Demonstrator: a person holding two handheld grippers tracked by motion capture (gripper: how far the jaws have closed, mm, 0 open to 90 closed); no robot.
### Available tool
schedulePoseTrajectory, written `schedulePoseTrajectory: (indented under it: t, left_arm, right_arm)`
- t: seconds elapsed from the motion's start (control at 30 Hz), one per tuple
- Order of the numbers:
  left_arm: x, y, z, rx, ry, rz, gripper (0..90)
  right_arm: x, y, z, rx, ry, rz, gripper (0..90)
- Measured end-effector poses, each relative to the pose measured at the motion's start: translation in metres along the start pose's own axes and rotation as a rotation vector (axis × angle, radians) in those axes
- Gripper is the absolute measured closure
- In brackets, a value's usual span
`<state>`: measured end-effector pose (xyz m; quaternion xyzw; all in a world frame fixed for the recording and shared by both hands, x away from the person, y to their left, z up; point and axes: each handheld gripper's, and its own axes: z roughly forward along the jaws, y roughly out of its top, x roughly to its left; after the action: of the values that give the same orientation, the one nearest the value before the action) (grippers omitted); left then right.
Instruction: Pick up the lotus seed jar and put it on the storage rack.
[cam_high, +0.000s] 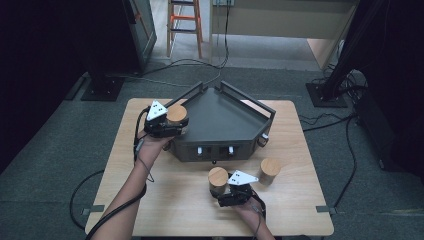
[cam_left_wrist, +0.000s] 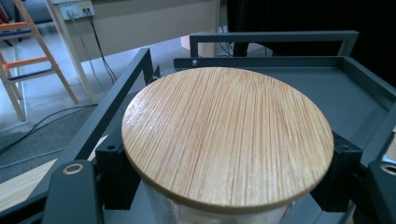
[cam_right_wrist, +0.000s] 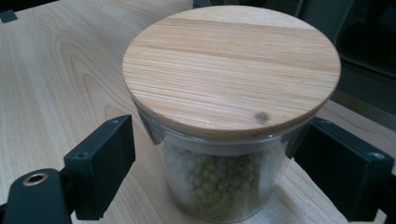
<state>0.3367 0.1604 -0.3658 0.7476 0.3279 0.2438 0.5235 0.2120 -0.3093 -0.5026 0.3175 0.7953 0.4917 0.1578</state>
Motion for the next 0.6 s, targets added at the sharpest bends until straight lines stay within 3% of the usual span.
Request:
schedulePoseTrajectory:
  t: [0.6]
  left_arm:
    - [0.004, -0.011, 0.014, 0.003, 0.026, -0.055, 25.2]
  right_arm:
    - [-0.001, -0.001, 0.000, -0.004, 0.005, 0.007, 12.5]
